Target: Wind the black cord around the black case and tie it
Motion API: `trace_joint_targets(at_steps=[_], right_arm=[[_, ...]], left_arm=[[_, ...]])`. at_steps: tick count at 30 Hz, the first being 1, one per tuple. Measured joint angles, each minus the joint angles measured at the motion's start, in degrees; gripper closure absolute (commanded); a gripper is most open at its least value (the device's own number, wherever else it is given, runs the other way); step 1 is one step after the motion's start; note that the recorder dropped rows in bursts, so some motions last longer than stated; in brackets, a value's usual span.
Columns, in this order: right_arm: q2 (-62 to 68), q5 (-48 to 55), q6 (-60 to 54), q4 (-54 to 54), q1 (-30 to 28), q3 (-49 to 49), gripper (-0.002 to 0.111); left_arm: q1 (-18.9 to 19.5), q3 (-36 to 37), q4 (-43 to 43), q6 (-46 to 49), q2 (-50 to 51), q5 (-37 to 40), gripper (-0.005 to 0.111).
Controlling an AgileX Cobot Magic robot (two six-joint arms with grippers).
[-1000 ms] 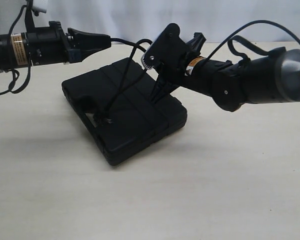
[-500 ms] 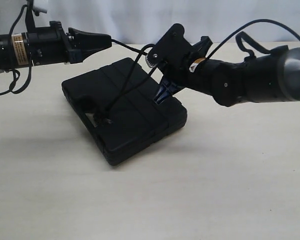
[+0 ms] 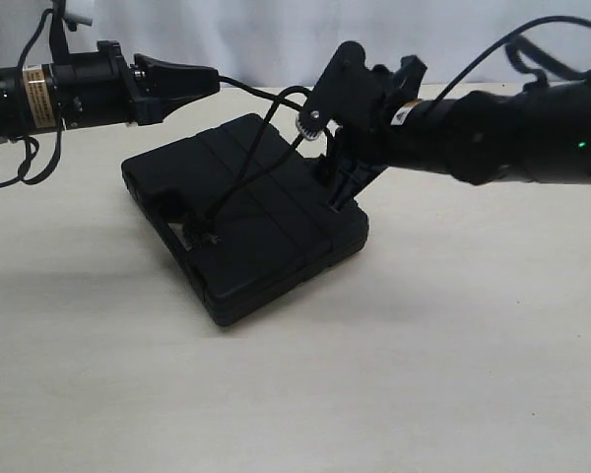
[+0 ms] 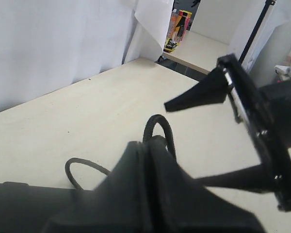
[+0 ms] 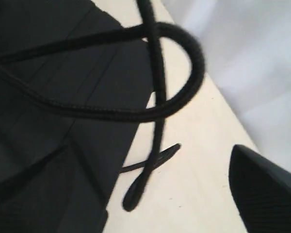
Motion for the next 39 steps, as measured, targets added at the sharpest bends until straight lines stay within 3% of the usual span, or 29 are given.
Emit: trace_joint_targets(at_steps=[6,10,14,23,30,37,39], right_arm=[[-9.5,0.0,-1.1,0.2,-0.5,-0.9,0.035],[-11.3,-0.8,-2.2,-0.5,2.2,-1.1,0.048],[-7.6,-3.8,-4.0,-1.1,5.4,-1.1,0.058],[1.3,-10.1,-4.2,-1.2,7.9,-2.5,0.060],[3.8,-11.5,-4.2,-1.2,8.4,-5.5,0.080],[5.0,-11.1,-2.8,-1.2,8.4,-7.5,0.086],[5.6,-10.2,-2.4,-1.2,8.4,-8.2,0.094]], left_arm=[[0.0,0.0,0.0,0.0,0.0,0.0,0.107],[0.0,0.0,0.0,0.1,0.0,-1.2,0.107],[0.0,0.0,0.2,1.1,0.0,-3.6,0.107],[0.0,0.0,0.4,2.0,0.0,-4.1,0.107],[0.0,0.0,0.4,3.0,0.0,-4.3,0.107],[0.0,0.0,0.4,3.5,0.0,-4.3,0.107],[0.0,0.0,0.4,3.5,0.0,-4.3,0.106]])
